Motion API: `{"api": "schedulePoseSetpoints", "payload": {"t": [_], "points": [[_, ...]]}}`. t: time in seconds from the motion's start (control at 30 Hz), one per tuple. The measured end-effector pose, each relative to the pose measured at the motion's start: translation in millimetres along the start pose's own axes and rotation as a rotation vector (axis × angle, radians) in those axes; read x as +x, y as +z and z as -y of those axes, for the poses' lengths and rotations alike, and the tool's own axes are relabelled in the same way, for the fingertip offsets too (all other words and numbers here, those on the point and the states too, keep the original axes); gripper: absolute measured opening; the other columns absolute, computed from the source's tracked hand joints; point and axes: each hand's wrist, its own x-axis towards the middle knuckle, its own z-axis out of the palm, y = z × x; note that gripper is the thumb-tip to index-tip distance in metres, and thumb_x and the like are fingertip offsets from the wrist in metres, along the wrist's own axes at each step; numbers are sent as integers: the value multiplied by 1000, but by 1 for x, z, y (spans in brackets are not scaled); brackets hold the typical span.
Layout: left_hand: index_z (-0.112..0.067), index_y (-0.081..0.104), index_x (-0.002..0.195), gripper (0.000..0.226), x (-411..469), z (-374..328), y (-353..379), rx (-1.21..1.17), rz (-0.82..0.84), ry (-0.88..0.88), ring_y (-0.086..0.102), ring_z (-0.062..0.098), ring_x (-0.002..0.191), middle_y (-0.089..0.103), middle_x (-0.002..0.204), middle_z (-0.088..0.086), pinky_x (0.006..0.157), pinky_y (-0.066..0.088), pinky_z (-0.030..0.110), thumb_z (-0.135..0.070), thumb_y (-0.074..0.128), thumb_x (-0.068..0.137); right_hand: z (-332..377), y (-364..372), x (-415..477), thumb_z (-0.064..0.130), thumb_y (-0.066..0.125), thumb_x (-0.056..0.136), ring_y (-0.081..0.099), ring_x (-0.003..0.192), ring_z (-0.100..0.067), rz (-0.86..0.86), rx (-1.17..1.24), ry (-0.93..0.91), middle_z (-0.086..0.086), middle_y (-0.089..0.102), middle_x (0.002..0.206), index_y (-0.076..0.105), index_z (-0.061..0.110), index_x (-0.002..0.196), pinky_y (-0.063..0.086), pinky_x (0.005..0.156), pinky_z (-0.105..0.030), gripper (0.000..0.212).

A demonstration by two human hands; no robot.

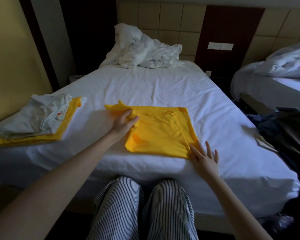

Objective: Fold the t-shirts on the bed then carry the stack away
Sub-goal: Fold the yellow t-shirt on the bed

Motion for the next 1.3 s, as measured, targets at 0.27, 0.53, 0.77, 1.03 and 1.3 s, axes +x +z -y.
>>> {"api": "schedulePoseSetpoints", "payload": {"t": [0.27, 0.53, 0.77, 1.03, 1.3], "points": [[-31, 29, 145, 51, -19, -27, 182, 809, 699, 221, 1, 28, 146, 19, 157, -9, 113, -6, 54, -49, 34, 98, -10, -8, 2, 58, 37, 81, 4, 145, -22, -3, 417, 47, -1, 30, 152, 44, 20, 138, 0, 114, -32, 69], [-28, 36, 142, 51, -20, -13, 178, 817, 728, 333, 5, 24, 146, 21, 157, -4, 115, -4, 52, -50, 28, 96, -3, -12, 4, 45, 36, 77, 38, 132, -31, -312, 613, 28, -12, 52, 135, 54, 9, 128, 25, 110, -43, 65], [-40, 15, 148, 90, -8, 34, 122, 1064, 526, 525, 10, 20, 146, 10, 159, -9, 115, 6, 38, -70, -16, 69, 12, -18, 30, 44, 35, 89, 42, 132, -27, -261, 185, -274, 0, 59, 129, 64, 23, 119, 20, 110, -42, 47], [-21, 42, 140, 50, 14, 30, 126, 540, 425, 182, 36, 17, 135, 39, 148, 1, 110, 26, 30, -41, 46, 94, 12, 15, 19, 59, 12, 94, 40, 132, -34, -161, 33, -145, 3, 52, 137, 50, 34, 134, 14, 106, -36, 59], [-4, 47, 126, 32, 91, -18, 150, -701, -20, -680, 48, 29, 115, 43, 114, 10, 82, 46, 32, -16, 41, 97, 13, 14, 19, 58, 13, 96, 42, 131, -32, -197, 33, -158, 4, 54, 136, 48, 34, 134, 17, 107, -37, 58]]}}
